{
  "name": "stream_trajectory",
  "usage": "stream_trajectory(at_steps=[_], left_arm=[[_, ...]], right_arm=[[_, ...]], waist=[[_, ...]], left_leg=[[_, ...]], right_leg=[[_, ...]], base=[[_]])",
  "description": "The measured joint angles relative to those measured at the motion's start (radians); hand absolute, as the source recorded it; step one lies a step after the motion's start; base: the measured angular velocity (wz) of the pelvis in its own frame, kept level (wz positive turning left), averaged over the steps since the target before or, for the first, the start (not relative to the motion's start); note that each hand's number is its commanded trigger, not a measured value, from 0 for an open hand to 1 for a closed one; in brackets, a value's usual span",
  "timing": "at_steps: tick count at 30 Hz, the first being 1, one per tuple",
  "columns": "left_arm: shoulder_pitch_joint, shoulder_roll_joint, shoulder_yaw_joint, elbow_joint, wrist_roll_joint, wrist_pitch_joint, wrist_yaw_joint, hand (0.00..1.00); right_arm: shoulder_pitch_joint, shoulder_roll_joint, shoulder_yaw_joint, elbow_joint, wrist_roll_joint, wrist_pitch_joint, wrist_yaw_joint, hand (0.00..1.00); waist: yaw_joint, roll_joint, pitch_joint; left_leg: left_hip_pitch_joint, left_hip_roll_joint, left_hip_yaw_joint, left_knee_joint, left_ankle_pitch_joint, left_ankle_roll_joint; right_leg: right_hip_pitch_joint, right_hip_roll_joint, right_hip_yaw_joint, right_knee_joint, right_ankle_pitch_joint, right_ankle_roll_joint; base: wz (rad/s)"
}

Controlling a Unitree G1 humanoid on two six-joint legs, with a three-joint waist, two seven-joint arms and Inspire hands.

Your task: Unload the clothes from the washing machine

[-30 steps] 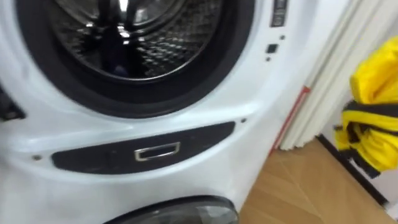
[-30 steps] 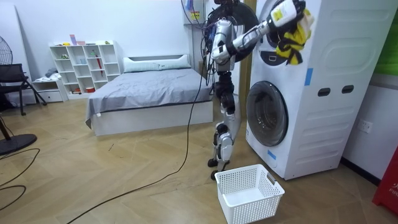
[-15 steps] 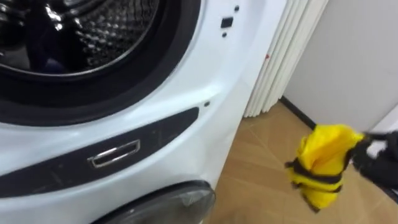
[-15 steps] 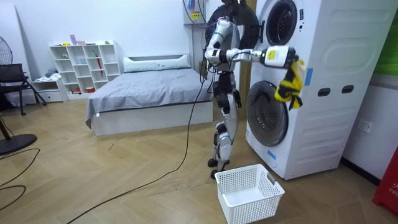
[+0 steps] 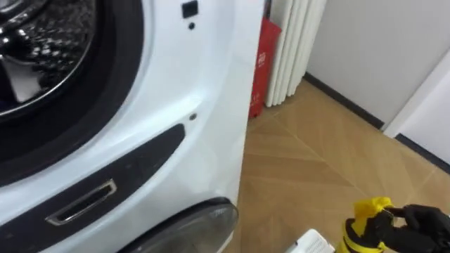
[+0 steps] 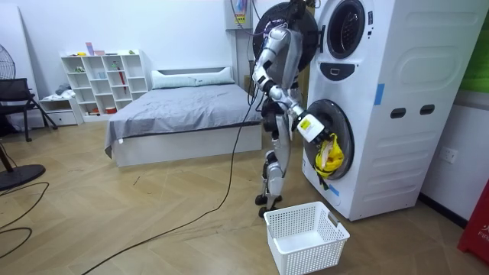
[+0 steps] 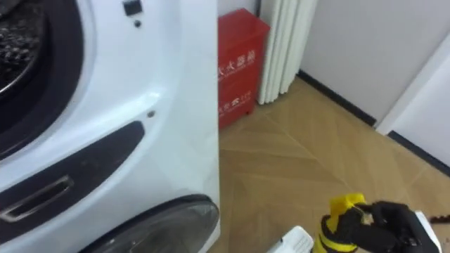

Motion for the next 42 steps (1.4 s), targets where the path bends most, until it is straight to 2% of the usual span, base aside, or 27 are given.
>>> stream_trajectory(at_steps=[2,6,14,19,20,21,22,31,42], left_arm=[[-0.014,0.000,-0.006,0.003,-0.007,0.004,-0.008,0.00],[-0.029,-0.007,-0.008,0.004,-0.028,0.001,-0.014,0.00],[-0.066,-0.007,-0.036,0.007,-0.040,-0.017,-0.034,0.00],[-0.069,-0.007,-0.043,0.008,-0.078,-0.017,-0.050,0.00],[-0.069,-0.007,-0.044,0.007,-0.079,-0.020,-0.050,0.00],[-0.070,-0.007,-0.044,0.007,-0.079,-0.022,-0.049,0.00],[-0.071,-0.007,-0.043,0.007,-0.079,-0.022,-0.049,0.00],[-0.086,-0.008,-0.073,0.009,-0.080,-0.020,-0.043,0.00],[-0.086,-0.008,-0.073,0.010,-0.080,-0.021,-0.043,0.00]], right_arm=[[-0.009,0.015,0.003,0.049,-0.005,-0.010,-0.001,1.00],[-0.044,0.033,0.021,0.153,-0.006,-0.018,-0.003,1.00],[-0.088,0.038,0.024,0.243,-0.014,-0.048,-0.032,1.00],[-0.091,0.038,0.024,0.287,-0.022,-0.064,-0.053,1.00],[-0.091,0.038,0.024,0.291,-0.024,-0.064,-0.061,0.69],[-0.092,0.038,0.024,0.291,-0.024,-0.065,-0.066,0.51],[-0.092,0.038,0.024,0.292,-0.024,-0.066,-0.066,0.00],[-0.104,0.038,0.031,0.400,-0.038,-0.093,-0.072,0.00],[-0.101,0.038,0.055,0.409,-0.045,-0.096,-0.072,0.00]], waist=[[0.001,0.010,-0.0016],[0.002,0.031,0.0033],[0.002,0.036,0.0029],[-0.001,0.052,-0.0001],[-0.001,0.058,-0.0001],[-0.001,0.063,0.0004],[-0.001,0.064,0.0000],[-0.001,0.074,0.0024],[-0.002,0.079,0.0021]], left_leg=[[-0.013,0.001,0.001,0.008,0.000,0.000],[-0.040,0.000,0.005,0.011,0.000,0.000],[-0.106,-0.002,0.007,0.044,0.001,0.000],[-0.123,-0.003,0.009,0.047,0.002,-0.002],[-0.130,-0.005,0.009,0.048,0.002,-0.002],[-0.141,-0.007,0.010,0.048,0.004,-0.004],[-0.146,-0.008,0.010,0.049,0.006,-0.004],[-0.149,-0.009,0.004,0.046,0.018,-0.017],[-0.148,-0.008,0.003,0.045,0.021,-0.022]], right_leg=[[-0.016,-0.002,-0.007,0.009,0.000,0.000],[-0.062,-0.005,-0.030,0.034,-0.002,-0.005],[-0.133,-0.011,-0.027,0.083,-0.020,-0.011],[-0.164,-0.011,-0.027,0.104,-0.030,-0.018],[-0.174,-0.012,-0.027,0.118,-0.033,-0.020],[-0.189,-0.014,-0.027,0.130,-0.037,-0.021],[-0.197,-0.015,-0.028,0.135,-0.038,-0.022],[-0.200,-0.015,-0.030,0.131,-0.046,-0.033],[-0.201,-0.015,-0.032,0.134,-0.048,-0.037]], base=[[-0.08],[-0.05],[-0.01],[0.00],[0.00],[0.00],[0.00],[0.01],[0.00]])
